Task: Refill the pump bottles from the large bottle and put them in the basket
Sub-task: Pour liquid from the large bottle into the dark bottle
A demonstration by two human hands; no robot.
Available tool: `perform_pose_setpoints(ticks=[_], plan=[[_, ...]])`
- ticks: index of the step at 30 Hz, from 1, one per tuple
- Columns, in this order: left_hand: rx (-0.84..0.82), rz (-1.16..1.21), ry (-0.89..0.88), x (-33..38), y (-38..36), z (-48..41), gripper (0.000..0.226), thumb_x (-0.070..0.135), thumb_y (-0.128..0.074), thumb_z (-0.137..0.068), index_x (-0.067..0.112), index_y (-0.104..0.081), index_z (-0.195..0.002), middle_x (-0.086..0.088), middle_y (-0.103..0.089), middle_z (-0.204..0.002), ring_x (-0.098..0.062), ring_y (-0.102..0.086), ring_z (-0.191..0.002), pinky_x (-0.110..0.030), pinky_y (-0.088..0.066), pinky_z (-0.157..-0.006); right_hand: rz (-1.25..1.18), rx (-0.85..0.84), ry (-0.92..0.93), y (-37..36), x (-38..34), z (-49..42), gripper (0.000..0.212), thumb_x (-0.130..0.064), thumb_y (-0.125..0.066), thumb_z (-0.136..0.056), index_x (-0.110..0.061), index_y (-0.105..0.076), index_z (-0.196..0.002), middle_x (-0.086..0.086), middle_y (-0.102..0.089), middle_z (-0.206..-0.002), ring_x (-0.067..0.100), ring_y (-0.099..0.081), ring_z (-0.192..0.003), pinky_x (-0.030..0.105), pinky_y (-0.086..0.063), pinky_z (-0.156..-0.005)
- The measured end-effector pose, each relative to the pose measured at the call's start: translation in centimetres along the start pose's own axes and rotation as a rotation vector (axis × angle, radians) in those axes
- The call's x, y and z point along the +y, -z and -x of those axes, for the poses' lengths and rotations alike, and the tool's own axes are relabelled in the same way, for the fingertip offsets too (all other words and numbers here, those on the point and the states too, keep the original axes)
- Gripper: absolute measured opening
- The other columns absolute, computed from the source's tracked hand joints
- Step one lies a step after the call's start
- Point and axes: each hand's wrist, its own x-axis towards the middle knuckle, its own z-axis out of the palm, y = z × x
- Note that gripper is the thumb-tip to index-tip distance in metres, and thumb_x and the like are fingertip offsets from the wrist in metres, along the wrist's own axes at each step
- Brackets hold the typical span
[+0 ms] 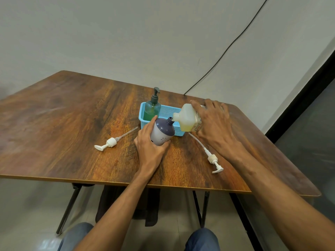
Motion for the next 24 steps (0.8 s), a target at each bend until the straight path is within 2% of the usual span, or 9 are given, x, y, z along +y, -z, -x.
perform_pose_setpoints(ticks=[5, 14, 20, 24], plan=[[0.000, -0.001, -0.003, -0.08, 0.04, -0.04, 0.087, 0.036, -0.087, -0.070, 0.038, -0.043, -0.144, 0.019, -0.051, -0.135, -0.005, -0.052, -0.121, -0.055, -0.046, -0.104, 0.001, -0.011, 0.002, 0.23, -0.14, 0.05, 0.096, -0.031, -0.086, -0.067, -0.027, -0.038, -0.150, 0.014, -0.054, -0.132, 0.036, -0.049, -0.125, 0.056, -0.036, -0.107], [-0.013, -0.008, 0.003, -0.22, 0.02, -0.04, 0.085, 0.039, -0.085, -0.069, 0.027, -0.048, -0.145, 0.017, -0.051, -0.135, -0.002, -0.049, -0.122, -0.045, -0.040, -0.108, 0.011, -0.034, 0.004, 0.61, -0.14, 0.10, 0.096, -0.030, -0.084, -0.070, -0.027, -0.034, -0.152, 0.014, -0.051, -0.137, 0.035, -0.045, -0.129, 0.055, -0.034, -0.110], [-0.017, -0.009, 0.017, -0.19, 0.02, 0.01, 0.087, 0.030, -0.090, -0.070, 0.027, -0.047, -0.146, 0.014, -0.052, -0.137, -0.005, -0.049, -0.124, -0.048, -0.041, -0.109, 0.016, -0.037, 0.006, 0.70, -0.19, 0.03, 0.095, -0.031, -0.084, -0.071, -0.028, -0.034, -0.152, 0.014, -0.051, -0.137, 0.035, -0.046, -0.129, 0.055, -0.034, -0.110], [-0.015, -0.003, 0.016, -0.09, 0.11, 0.00, 0.087, 0.033, -0.089, -0.070, 0.030, -0.046, -0.146, 0.017, -0.050, -0.136, -0.004, -0.049, -0.123, -0.051, -0.042, -0.109, 0.027, -0.012, 0.015, 0.61, -0.21, 0.02, 0.094, -0.028, -0.083, -0.069, -0.027, -0.037, -0.151, 0.015, -0.054, -0.134, 0.036, -0.049, -0.125, 0.056, -0.037, -0.107]])
